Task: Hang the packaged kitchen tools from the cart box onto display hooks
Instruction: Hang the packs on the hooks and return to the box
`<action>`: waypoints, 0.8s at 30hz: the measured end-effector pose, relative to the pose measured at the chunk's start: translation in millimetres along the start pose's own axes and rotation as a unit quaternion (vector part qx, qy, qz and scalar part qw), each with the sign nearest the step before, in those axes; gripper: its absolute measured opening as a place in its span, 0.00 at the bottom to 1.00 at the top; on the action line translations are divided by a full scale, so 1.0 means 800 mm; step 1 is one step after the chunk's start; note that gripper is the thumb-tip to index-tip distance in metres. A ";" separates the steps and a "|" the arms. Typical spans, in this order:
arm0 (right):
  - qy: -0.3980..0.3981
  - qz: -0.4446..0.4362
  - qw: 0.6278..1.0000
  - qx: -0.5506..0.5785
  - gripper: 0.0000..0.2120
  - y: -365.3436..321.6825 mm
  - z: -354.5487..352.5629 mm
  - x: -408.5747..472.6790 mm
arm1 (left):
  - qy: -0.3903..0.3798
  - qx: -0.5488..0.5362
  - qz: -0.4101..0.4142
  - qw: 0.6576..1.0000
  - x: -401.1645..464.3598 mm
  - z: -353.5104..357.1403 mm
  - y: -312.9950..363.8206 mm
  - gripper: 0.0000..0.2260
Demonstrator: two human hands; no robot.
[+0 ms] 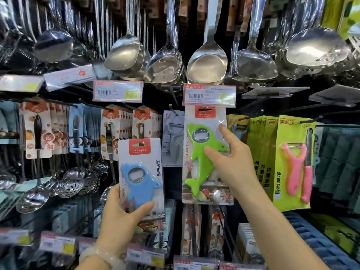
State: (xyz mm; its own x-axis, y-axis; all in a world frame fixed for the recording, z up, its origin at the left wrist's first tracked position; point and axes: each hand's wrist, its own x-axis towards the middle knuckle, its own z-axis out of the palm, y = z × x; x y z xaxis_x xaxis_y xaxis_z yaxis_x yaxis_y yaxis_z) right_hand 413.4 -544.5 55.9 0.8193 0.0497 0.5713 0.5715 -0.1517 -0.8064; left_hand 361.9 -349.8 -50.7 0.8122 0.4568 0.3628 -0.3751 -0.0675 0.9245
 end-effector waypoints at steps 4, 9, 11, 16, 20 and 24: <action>-0.016 0.021 0.998 -0.055 0.31 -0.008 -0.012 0.011 | 0.002 0.003 0.004 1.000 -0.001 0.003 0.002 0.23; -0.035 0.023 0.993 -0.107 0.31 0.016 -0.004 0.040 | -0.001 -0.008 -0.003 1.000 -0.001 0.005 0.003 0.22; -0.030 0.037 0.990 -0.134 0.31 0.032 0.005 0.059 | -0.003 -0.006 -0.005 1.000 0.000 0.006 0.002 0.22; -0.083 0.089 0.967 -0.222 0.32 0.058 0.012 0.098 | -0.016 -0.006 0.001 1.000 0.000 0.016 0.002 0.24; -0.114 0.075 0.966 -0.219 0.29 0.045 0.014 0.066 | -0.034 -0.006 0.006 0.999 0.002 0.028 0.002 0.24; -0.153 -0.003 0.987 -0.043 0.31 0.037 0.020 -0.002 | -0.054 0.013 0.031 0.998 0.003 0.049 0.003 0.24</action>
State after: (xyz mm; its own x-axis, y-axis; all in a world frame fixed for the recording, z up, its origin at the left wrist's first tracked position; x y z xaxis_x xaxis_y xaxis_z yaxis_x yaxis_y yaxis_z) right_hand 429.9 -533.5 28.5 0.7990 0.3448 0.4927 0.5813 -0.2333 -0.7795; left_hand 380.8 -383.8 -43.1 0.8316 0.3527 0.4290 -0.4159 -0.1164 0.9019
